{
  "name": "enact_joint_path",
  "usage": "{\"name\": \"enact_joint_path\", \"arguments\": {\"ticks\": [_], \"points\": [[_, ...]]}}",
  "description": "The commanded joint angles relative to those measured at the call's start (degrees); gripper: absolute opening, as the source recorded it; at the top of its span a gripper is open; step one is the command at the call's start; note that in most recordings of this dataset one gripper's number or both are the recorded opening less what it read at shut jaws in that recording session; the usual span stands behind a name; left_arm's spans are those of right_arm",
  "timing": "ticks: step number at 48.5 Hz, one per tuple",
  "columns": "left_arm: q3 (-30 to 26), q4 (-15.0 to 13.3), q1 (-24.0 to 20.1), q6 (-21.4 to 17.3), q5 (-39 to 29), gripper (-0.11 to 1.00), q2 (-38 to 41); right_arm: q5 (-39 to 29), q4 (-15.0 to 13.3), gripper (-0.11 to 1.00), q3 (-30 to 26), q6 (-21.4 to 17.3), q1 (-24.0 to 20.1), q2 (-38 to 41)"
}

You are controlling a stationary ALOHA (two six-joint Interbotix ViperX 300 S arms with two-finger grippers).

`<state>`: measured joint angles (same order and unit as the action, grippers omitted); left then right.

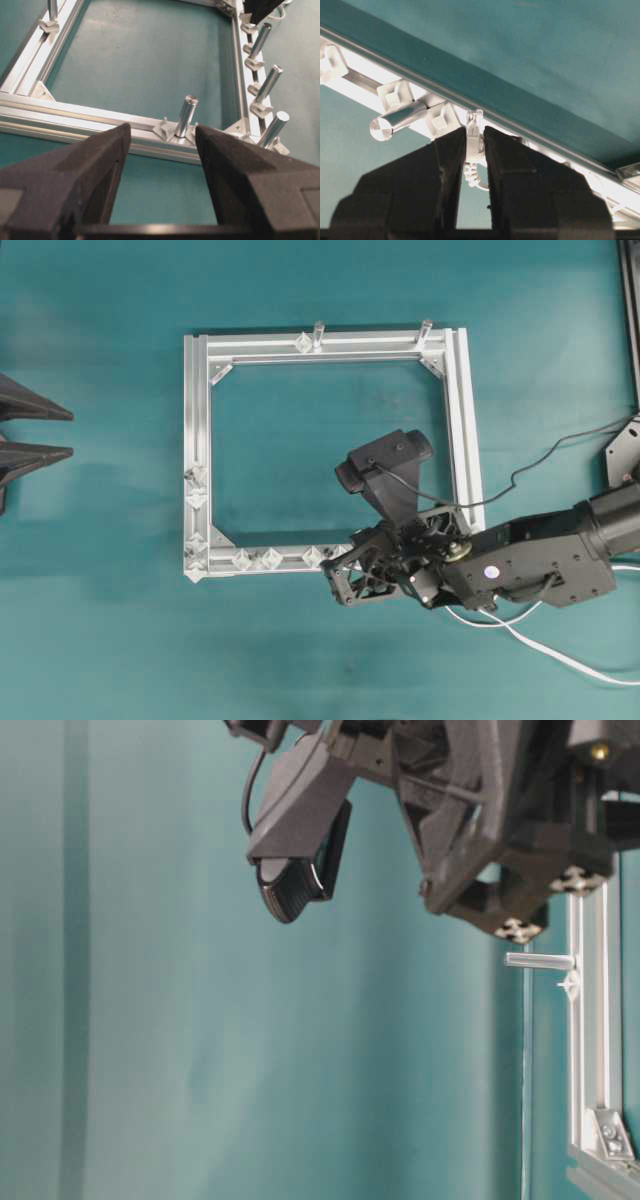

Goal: Move the cable alternately left and right between 8 closely spaced pins so it hooks onto each one.

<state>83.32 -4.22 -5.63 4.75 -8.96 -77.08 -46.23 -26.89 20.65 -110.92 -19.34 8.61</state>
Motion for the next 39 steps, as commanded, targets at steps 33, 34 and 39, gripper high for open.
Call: {"name": "enact_joint_path", "arguments": {"ticks": [33, 34, 39], "points": [[-0.7, 0.2, 0.3, 0.3, 0.3, 0.6, 0.4, -0.1, 0.0, 0.17, -1.5, -2.2, -2.4, -1.0], [-0.7, 0.2, 0.3, 0.3, 0.2, 0.6, 0.4, -0.1, 0.0, 0.17, -1.5, -2.5, -2.6, -1.0], [-0.7, 0.2, 0.2, 0.3, 0.3, 0.6, 0.4, -0.1, 0.0, 0.17, -1.5, -4.4, -3.7, -0.9]]}}
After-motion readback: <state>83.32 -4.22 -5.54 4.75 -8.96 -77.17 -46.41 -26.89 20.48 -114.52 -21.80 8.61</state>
